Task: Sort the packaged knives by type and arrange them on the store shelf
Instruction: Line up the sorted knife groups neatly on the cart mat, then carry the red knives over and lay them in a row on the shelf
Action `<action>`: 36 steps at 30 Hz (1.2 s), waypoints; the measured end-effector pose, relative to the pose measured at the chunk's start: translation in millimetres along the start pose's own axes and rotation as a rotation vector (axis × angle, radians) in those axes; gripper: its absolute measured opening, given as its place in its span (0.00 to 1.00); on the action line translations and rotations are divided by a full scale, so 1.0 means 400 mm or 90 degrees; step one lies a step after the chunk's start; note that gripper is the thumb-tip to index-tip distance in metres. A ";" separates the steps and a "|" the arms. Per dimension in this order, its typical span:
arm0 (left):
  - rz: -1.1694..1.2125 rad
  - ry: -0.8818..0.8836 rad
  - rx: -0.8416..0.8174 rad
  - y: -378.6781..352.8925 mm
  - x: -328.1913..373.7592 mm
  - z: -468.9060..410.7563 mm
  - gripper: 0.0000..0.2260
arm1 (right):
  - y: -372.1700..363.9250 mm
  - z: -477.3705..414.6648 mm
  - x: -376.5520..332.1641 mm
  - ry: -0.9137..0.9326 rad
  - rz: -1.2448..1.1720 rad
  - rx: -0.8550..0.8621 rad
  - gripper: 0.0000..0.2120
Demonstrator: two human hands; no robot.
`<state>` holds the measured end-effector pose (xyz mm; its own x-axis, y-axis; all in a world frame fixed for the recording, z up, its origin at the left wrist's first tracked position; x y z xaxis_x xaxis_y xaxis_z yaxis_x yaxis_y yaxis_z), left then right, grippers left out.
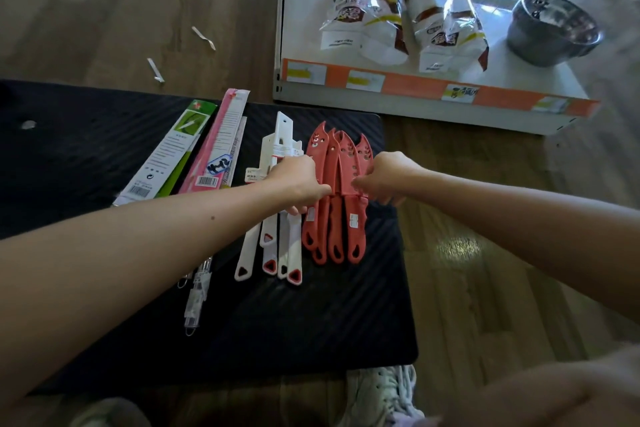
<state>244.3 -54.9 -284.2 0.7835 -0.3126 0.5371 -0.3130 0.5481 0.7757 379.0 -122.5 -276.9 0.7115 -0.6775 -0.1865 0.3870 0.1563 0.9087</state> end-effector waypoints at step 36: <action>0.337 0.215 0.022 0.100 -0.017 -0.142 0.11 | 0.086 -0.100 -0.077 -0.225 -0.404 -0.013 0.11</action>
<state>257.0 13.2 -275.5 0.6415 0.2597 0.7219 -0.7183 0.5338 0.4462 393.9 -67.5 -254.7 0.1157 -0.8338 -0.5398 0.6759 -0.3321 0.6579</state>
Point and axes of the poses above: each hand's wrist, its own z-axis away from the middle knuckle, its own y-axis out of the back of the hand, x = y × z, the point moved 5 cm from there along -z, towards the middle knuckle, and after that the axes turned 15 degrees about x, right-handed, at the moved point
